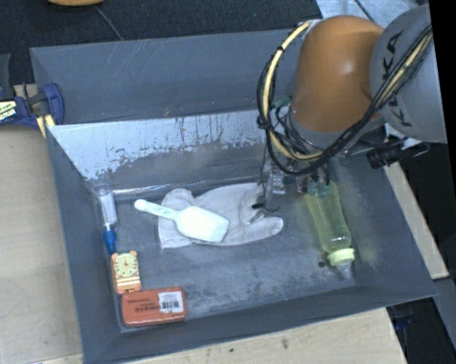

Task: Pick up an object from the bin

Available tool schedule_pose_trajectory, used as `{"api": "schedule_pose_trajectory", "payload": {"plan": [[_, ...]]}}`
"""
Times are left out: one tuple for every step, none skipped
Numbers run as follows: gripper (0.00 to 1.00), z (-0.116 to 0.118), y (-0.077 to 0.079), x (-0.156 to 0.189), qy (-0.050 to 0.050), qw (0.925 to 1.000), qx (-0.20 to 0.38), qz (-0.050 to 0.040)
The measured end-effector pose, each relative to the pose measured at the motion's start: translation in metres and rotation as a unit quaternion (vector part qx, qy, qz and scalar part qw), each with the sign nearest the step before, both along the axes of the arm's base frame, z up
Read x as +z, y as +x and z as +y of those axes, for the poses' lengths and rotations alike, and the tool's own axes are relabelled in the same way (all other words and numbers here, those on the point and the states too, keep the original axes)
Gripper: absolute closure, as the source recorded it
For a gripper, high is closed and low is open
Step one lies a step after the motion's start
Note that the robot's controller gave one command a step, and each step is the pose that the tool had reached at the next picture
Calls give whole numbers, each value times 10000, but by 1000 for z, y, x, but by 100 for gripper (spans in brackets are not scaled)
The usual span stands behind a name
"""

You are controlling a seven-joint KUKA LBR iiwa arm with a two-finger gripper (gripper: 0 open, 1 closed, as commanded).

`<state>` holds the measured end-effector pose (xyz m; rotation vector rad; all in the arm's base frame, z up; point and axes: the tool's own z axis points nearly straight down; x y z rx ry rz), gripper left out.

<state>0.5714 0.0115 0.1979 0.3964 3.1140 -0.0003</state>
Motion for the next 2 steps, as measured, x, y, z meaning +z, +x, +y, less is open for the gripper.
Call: {"api": "schedule_pose_trajectory", "payload": {"plan": [[100,-5,12,44,5,10000,-55,17],[100,-5,18,56,3,10000,-77,6]]}}
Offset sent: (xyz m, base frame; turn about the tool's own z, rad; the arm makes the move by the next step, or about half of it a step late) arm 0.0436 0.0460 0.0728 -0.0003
